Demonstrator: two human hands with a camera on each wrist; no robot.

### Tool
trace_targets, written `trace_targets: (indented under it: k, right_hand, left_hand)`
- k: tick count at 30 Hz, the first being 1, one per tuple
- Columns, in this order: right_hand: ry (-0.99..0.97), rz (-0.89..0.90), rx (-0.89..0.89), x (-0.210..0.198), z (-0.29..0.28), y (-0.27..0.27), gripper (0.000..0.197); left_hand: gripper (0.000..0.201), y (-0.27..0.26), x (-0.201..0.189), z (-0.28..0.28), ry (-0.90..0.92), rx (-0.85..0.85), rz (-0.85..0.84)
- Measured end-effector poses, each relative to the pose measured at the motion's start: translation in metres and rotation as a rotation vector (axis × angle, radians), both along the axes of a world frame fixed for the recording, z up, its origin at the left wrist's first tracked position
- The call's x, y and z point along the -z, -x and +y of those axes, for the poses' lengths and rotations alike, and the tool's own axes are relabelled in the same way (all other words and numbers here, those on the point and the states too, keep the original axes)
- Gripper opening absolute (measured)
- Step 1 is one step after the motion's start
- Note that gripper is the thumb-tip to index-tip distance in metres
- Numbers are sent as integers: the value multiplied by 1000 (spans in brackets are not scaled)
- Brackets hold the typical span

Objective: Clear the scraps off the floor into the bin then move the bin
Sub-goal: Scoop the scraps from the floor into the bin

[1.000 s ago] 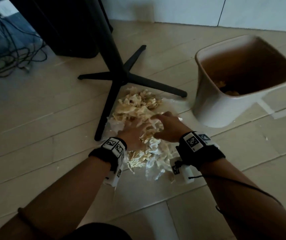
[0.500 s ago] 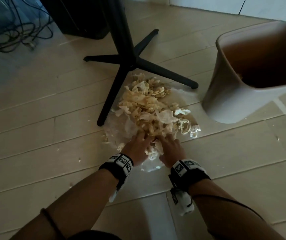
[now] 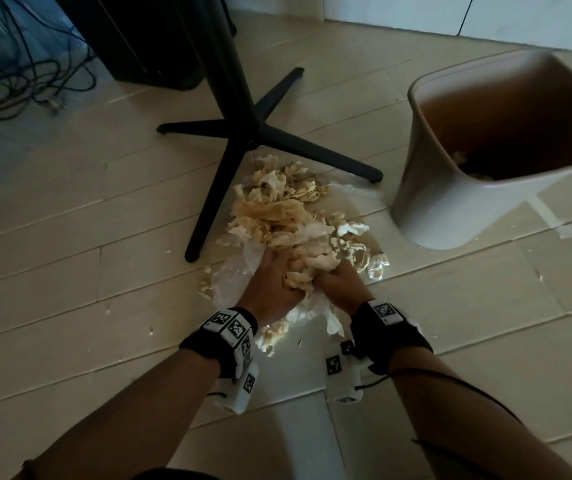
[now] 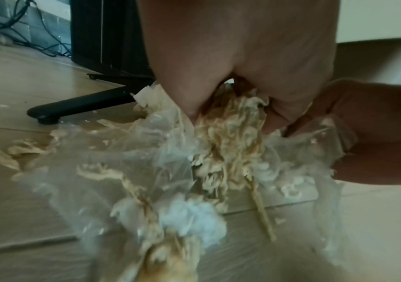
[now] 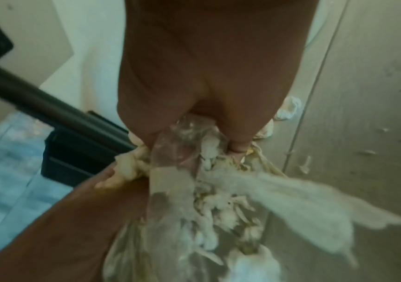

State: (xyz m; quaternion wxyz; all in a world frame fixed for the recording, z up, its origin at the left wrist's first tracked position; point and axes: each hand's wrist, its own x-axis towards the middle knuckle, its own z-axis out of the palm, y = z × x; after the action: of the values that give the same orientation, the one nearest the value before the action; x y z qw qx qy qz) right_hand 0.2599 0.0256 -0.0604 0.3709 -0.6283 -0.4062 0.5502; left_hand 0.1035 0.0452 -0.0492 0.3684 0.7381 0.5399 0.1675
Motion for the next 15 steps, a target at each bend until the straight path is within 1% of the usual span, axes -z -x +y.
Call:
trace_targets:
  k: [1, 3, 5, 6, 7, 9, 11, 13, 15]
  right_hand:
    - [-13, 57, 32, -5, 3, -3, 37]
    - [-25, 111, 48, -15, 11, -9, 25]
    - [-45, 110, 30, -24, 21, -15, 26]
    - [-55, 89, 22, -26, 24, -17, 26]
    - [-59, 76, 18, -30, 27, -18, 24]
    - [-65, 75, 38, -35, 28, -21, 22]
    - [-56, 175, 76, -42, 25, -24, 30]
    - [-29, 348, 124, -48, 22, -28, 46]
    - [28, 442, 166, -54, 19, -33, 58]
  left_hand:
    - [62, -4, -3, 2, 19, -3, -65]
    - [75, -11, -7, 4, 56, 19, -216]
    - [89, -18, -13, 5, 100, 49, -302]
    - [89, -22, -16, 6, 110, 55, -310]
    - [83, -25, -20, 7, 99, 47, -310]
    - [62, -29, -27, 11, 40, -13, -288]
    - [48, -30, -31, 15, 9, -83, -286]
    - [44, -32, -36, 18, 29, -134, -309]
    - [45, -36, -43, 21, 86, -188, -392]
